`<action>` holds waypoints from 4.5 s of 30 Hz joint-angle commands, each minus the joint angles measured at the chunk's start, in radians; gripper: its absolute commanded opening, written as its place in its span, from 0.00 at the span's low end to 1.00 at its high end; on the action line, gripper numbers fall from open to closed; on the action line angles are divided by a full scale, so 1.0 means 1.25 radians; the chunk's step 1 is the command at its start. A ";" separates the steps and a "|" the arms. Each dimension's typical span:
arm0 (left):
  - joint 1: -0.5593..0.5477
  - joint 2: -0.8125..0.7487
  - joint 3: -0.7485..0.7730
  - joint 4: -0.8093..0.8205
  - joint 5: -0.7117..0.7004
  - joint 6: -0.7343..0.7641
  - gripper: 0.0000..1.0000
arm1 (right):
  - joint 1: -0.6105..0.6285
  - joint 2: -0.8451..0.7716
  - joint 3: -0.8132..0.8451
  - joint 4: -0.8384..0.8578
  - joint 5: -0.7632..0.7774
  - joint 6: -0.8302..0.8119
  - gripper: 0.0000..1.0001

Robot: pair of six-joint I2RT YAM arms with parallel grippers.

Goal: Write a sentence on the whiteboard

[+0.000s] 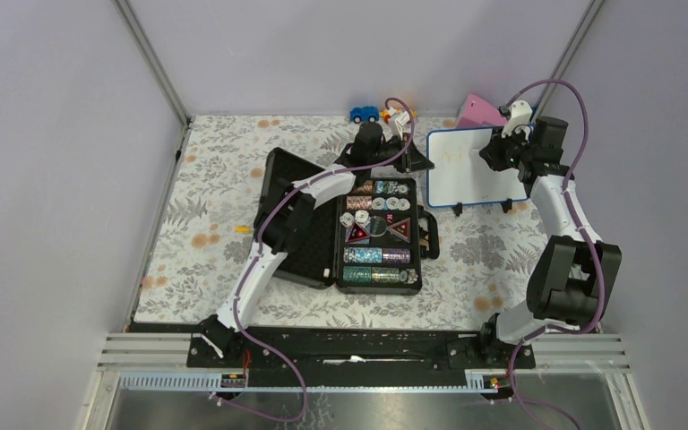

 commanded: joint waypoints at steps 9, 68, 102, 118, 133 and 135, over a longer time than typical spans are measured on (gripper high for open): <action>-0.006 -0.007 -0.003 -0.003 0.017 0.009 0.00 | 0.000 0.011 0.027 0.039 -0.039 0.007 0.00; -0.006 -0.010 -0.009 -0.003 0.017 0.011 0.00 | 0.001 -0.010 -0.053 0.014 -0.032 -0.052 0.00; -0.007 -0.010 -0.009 0.008 0.017 -0.001 0.00 | -0.013 -0.020 0.030 -0.039 -0.019 -0.062 0.00; -0.007 -0.009 -0.008 0.008 0.020 0.001 0.00 | -0.014 0.025 0.041 -0.035 0.005 -0.075 0.00; -0.006 -0.009 -0.010 0.012 0.022 -0.002 0.00 | -0.014 0.053 0.053 -0.017 0.026 -0.078 0.00; -0.006 -0.010 -0.010 0.012 0.021 -0.002 0.00 | -0.014 0.056 0.058 -0.017 0.029 -0.079 0.00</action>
